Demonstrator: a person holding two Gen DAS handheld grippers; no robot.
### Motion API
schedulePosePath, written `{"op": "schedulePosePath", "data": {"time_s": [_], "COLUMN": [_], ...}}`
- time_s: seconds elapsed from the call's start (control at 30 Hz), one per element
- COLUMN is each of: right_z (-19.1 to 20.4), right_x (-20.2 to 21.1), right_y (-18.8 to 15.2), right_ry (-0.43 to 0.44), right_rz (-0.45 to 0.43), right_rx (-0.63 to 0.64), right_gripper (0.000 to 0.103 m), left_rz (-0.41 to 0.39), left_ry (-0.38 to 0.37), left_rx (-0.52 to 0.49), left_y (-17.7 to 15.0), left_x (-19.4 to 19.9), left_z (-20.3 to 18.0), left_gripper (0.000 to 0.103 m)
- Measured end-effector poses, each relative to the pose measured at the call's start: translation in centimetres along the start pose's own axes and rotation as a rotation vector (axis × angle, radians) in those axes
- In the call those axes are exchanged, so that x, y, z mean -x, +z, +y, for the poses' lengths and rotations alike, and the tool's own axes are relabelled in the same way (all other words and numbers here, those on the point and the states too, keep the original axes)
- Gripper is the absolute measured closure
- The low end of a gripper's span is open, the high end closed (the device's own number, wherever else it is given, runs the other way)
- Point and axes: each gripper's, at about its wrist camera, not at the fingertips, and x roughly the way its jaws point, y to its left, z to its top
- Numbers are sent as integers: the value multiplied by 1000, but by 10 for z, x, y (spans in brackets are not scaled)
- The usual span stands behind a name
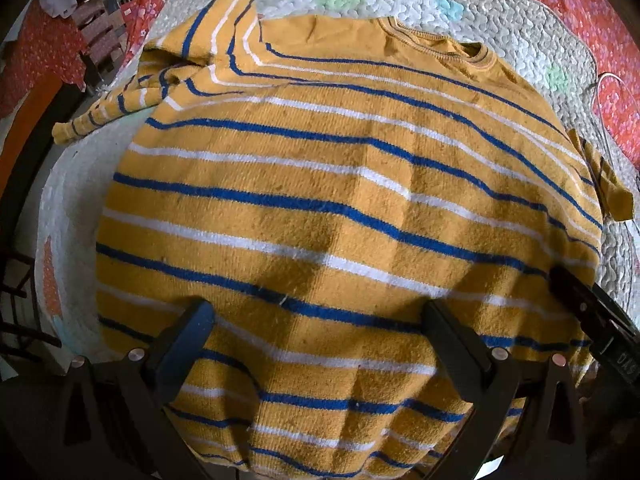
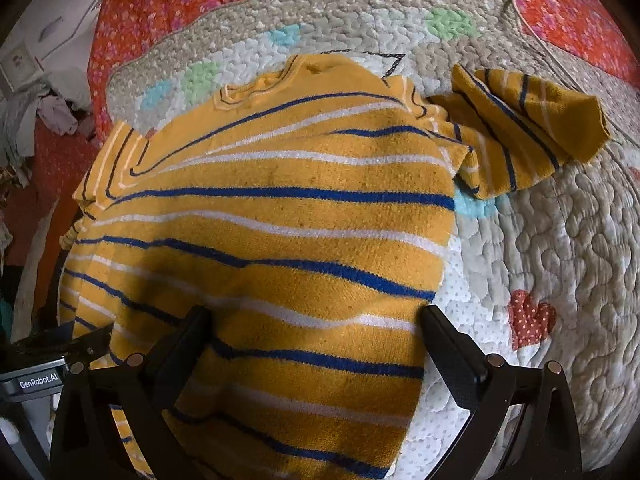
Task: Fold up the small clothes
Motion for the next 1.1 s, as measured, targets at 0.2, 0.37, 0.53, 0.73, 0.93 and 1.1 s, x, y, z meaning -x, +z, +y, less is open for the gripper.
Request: {"op": "schedulePosePath", "data": {"time_s": [0.2, 0.37, 0.53, 0.73, 0.93, 1.1], "right_z": [-4, -5, -3, 0, 0, 3], "right_x": [3, 4, 2, -1, -2, -3], "right_y": [-2, -4, -2, -3, 2, 0], "right_ry": [22, 15, -3, -27, -35, -80], "right_rz": [-22, -53, -53, -69, -35, -19], "right_rx": [-45, -76, -36, -23, -14, -40], "right_gripper": [0, 0, 0, 0, 0, 0], "left_rz": [19, 19, 19, -3, -53, -59], "left_ry": [-14, -16, -32, -57, -68, -69], "left_rx": [5, -7, -36, -50, -80, -88], "left_y": [0, -1, -2, -5, -14, -14], "left_x": [0, -1, -1, 0, 3, 4], "left_z": [2, 3, 4, 7, 10, 10], "left_gripper": [0, 0, 0, 0, 0, 0]}}
